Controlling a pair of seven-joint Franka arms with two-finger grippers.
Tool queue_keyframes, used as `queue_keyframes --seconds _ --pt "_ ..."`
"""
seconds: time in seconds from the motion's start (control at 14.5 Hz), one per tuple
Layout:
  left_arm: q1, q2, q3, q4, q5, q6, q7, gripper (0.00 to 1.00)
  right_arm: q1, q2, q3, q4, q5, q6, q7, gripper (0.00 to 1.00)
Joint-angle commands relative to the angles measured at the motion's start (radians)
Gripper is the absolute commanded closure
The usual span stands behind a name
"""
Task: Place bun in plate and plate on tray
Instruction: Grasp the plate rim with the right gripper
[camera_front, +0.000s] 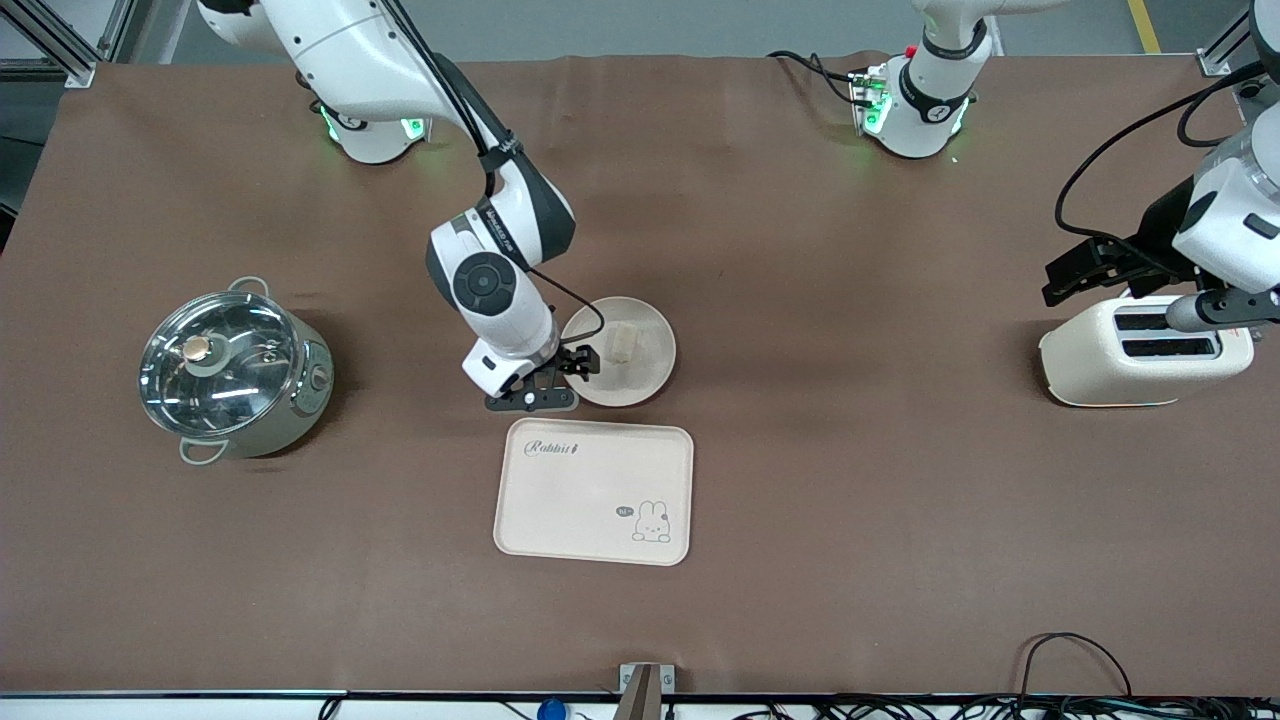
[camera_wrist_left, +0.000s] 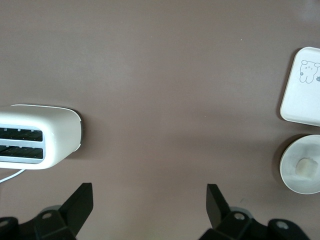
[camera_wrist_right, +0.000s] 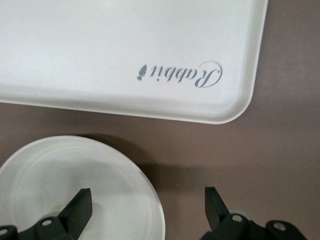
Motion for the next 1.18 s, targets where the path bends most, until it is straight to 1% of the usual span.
queue_keyframes --seconds 0.0,0.14,0.28,0.35,0.62,0.76,0.9,1.11 --pt "0.003 0.005 -0.004 0.024 -0.005 -0.024 0.023 0.00 0.016 0.016 -0.008 -0.005 0.011 0.011 0.004 0.02" --pt "-0.009 0.007 -0.008 0.024 -0.004 -0.024 0.025 0.00 0.015 0.016 -0.008 -0.023 0.010 0.020 -0.003 0.03" --pt "-0.019 0.008 -0.016 0.022 -0.004 -0.024 0.016 0.00 0.015 0.023 -0.008 -0.043 0.010 0.052 -0.003 0.07" --pt "-0.023 0.008 -0.016 0.021 -0.002 -0.024 0.017 0.00 0.012 0.025 -0.006 -0.060 0.010 0.075 -0.003 0.10" --pt "-0.018 0.008 -0.016 0.018 -0.002 -0.041 0.019 0.00 0.019 0.023 -0.006 -0.092 0.011 0.082 0.001 0.24" --pt "-0.015 0.008 -0.016 0.016 -0.002 -0.047 0.019 0.00 0.021 0.020 -0.003 -0.099 0.011 0.079 0.004 0.36" --pt "-0.013 0.008 -0.016 0.018 -0.002 -0.047 0.019 0.00 0.018 0.019 0.011 -0.099 0.014 0.079 0.006 0.51" --pt "-0.015 0.008 -0.016 0.018 -0.002 -0.047 0.019 0.00 0.018 0.019 0.012 -0.093 0.047 0.077 0.006 0.79"
